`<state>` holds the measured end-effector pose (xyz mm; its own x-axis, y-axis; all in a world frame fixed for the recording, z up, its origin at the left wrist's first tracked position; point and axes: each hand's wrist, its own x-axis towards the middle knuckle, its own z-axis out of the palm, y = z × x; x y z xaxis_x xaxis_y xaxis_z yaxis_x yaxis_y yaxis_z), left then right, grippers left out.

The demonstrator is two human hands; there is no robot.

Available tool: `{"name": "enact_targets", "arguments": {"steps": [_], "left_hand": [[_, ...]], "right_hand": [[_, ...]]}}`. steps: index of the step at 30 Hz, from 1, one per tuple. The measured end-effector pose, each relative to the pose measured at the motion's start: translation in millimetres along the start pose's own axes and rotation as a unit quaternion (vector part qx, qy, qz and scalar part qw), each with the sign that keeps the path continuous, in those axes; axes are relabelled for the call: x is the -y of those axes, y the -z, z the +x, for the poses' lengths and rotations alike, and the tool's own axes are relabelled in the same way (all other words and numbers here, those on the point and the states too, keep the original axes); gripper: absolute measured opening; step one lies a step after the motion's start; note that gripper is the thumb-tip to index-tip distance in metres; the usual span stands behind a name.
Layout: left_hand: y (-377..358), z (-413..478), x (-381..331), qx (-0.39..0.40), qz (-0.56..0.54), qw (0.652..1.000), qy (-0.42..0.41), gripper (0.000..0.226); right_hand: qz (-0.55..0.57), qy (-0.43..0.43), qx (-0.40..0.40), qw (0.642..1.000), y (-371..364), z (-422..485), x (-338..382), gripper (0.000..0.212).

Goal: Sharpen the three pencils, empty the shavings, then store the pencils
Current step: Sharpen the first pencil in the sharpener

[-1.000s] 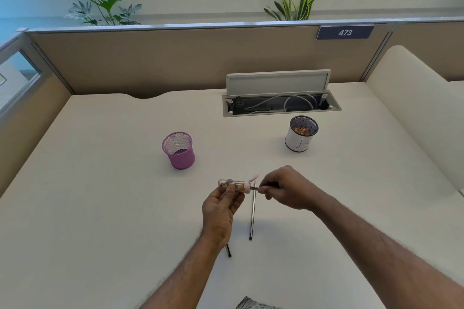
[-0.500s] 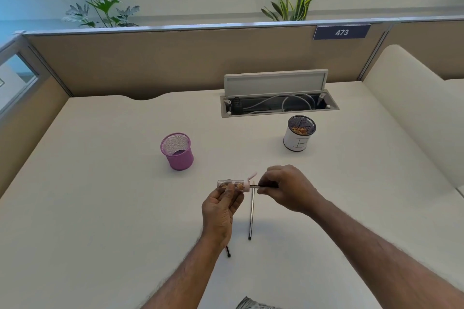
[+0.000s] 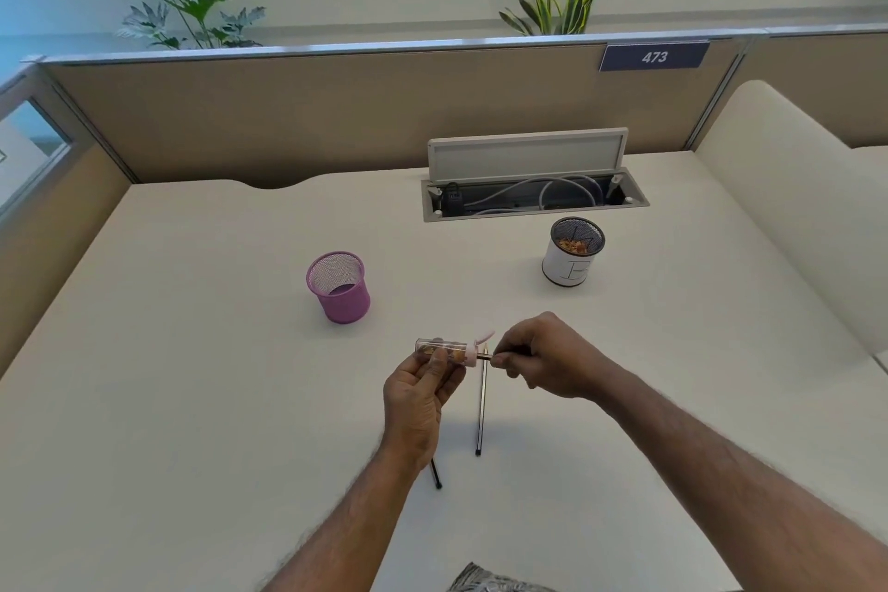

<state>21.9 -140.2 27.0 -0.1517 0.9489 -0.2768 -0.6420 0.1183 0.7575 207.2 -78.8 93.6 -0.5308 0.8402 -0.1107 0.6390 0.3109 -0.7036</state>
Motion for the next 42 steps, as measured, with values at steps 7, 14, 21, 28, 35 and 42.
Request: {"name": "enact_targets", "arguments": {"steps": [7, 14, 21, 28, 35, 42], "left_hand": [[3, 1, 0, 0.021, -0.003, 1.000, 0.006, 0.020], [8, 6, -10, 0.014, -0.017, 1.000, -0.007, 0.019], [21, 11, -21, -0.026, -0.101, 0.994, 0.029, 0.026], [16, 6, -26, -0.105, -0.235, 0.960, 0.107, 0.020], [12, 0, -27, -0.110, -0.312, 0.925, 0.188, 0.026], [8, -2, -26, -0.103, -0.296, 0.927, 0.207, 0.020]], "right_hand": [[0.055, -0.044, 0.055, 0.996, 7, 0, 0, 0.019], [0.084, -0.083, 0.075, 0.990, 10, -3, -8, 0.021], [0.187, -0.080, -0.013, 0.979, 4, -17, -19, 0.013], [0.234, -0.085, -0.053, 0.967, -5, -25, -19, 0.005], [0.194, -0.106, -0.082, 0.972, -14, -27, -29, 0.008], [0.149, -0.126, -0.101, 0.976, -26, -28, -37, 0.012]]}}
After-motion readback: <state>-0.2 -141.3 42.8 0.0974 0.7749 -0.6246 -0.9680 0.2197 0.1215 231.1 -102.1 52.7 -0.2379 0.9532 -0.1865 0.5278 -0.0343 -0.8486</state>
